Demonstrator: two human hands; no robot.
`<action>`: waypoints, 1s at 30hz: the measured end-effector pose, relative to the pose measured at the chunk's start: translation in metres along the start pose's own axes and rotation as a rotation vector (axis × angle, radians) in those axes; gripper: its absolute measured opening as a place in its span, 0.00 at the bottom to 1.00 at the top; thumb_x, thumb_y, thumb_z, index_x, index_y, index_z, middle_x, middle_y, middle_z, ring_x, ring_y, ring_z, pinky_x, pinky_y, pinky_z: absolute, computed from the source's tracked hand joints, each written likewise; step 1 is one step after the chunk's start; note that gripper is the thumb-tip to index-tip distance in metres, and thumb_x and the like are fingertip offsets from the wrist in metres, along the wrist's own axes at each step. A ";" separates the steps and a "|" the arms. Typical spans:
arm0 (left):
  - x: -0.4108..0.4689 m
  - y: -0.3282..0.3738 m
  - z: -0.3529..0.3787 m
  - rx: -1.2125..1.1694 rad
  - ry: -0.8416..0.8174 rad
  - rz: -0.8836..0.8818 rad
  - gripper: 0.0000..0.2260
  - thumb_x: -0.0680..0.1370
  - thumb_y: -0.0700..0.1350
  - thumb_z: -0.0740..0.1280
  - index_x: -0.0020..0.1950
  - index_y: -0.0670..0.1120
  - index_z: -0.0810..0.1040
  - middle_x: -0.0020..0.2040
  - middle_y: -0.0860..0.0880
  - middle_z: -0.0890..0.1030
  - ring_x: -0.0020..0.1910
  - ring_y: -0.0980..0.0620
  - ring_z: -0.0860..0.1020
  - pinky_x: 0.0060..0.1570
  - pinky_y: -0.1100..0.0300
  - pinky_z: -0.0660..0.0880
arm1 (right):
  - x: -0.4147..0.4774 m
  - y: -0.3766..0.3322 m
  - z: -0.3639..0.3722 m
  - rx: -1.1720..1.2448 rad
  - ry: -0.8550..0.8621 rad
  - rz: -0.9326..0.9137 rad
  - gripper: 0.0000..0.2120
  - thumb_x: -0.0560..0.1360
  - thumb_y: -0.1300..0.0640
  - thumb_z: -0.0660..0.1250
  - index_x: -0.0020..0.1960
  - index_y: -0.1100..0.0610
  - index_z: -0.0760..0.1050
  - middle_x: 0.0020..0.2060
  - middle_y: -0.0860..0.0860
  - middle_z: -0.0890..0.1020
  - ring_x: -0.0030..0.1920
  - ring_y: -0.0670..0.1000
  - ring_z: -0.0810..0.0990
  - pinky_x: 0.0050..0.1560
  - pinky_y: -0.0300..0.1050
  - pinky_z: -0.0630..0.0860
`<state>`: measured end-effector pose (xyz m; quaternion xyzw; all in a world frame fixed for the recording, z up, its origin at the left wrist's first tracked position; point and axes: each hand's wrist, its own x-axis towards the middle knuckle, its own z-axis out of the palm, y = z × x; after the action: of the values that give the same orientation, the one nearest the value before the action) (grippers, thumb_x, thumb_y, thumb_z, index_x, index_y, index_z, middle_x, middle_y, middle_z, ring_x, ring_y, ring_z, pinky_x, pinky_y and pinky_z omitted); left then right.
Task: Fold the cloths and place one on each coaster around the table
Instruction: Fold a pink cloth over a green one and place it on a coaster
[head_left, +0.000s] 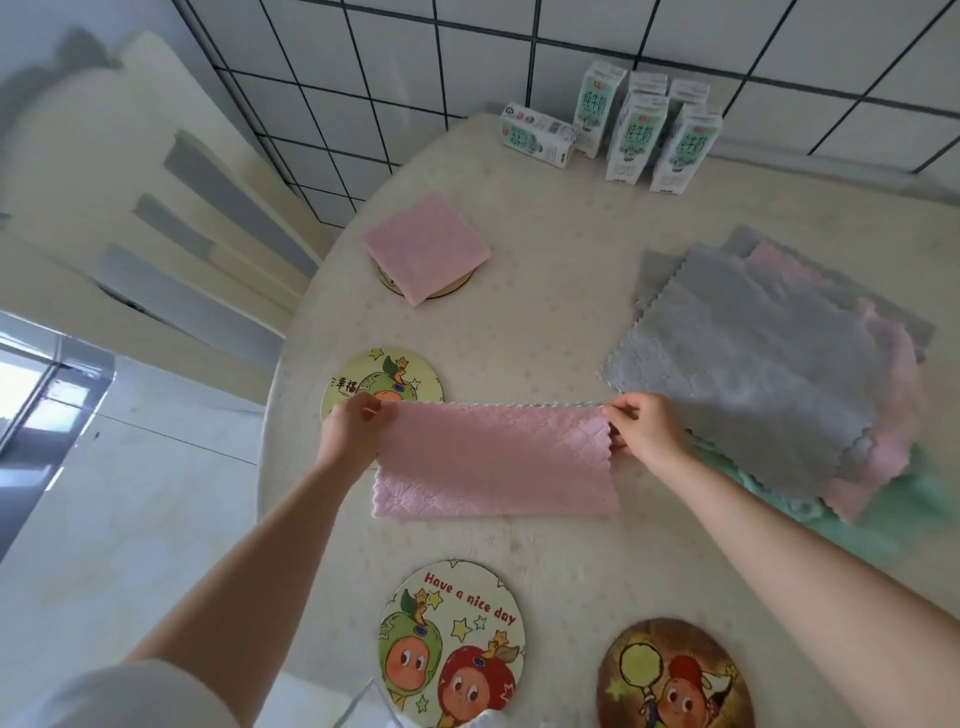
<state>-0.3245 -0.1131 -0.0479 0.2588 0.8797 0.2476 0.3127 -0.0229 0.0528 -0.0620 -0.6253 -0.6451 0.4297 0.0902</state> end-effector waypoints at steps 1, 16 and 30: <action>0.001 0.001 0.000 0.007 -0.003 -0.007 0.06 0.78 0.46 0.65 0.48 0.44 0.79 0.39 0.45 0.81 0.33 0.47 0.78 0.37 0.54 0.80 | 0.002 -0.001 0.001 -0.034 0.009 -0.014 0.06 0.73 0.62 0.69 0.37 0.57 0.77 0.30 0.52 0.79 0.35 0.57 0.80 0.41 0.51 0.78; -0.031 -0.012 0.004 0.212 0.232 0.008 0.09 0.77 0.46 0.67 0.55 0.44 0.75 0.47 0.47 0.80 0.40 0.49 0.78 0.36 0.56 0.75 | 0.000 -0.017 0.004 -0.201 0.102 -0.005 0.12 0.75 0.52 0.66 0.46 0.62 0.78 0.37 0.54 0.82 0.39 0.56 0.80 0.39 0.45 0.73; -0.134 -0.035 0.083 0.682 -0.098 0.764 0.32 0.76 0.48 0.65 0.77 0.49 0.56 0.78 0.48 0.54 0.77 0.44 0.51 0.73 0.44 0.52 | -0.124 0.010 0.048 -0.769 -0.084 -0.847 0.31 0.75 0.67 0.56 0.76 0.59 0.51 0.77 0.54 0.52 0.76 0.54 0.49 0.74 0.54 0.54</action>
<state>-0.1884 -0.1987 -0.0693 0.6604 0.7374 0.0307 0.1384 -0.0219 -0.0794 -0.0455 -0.2825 -0.9523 0.1148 -0.0050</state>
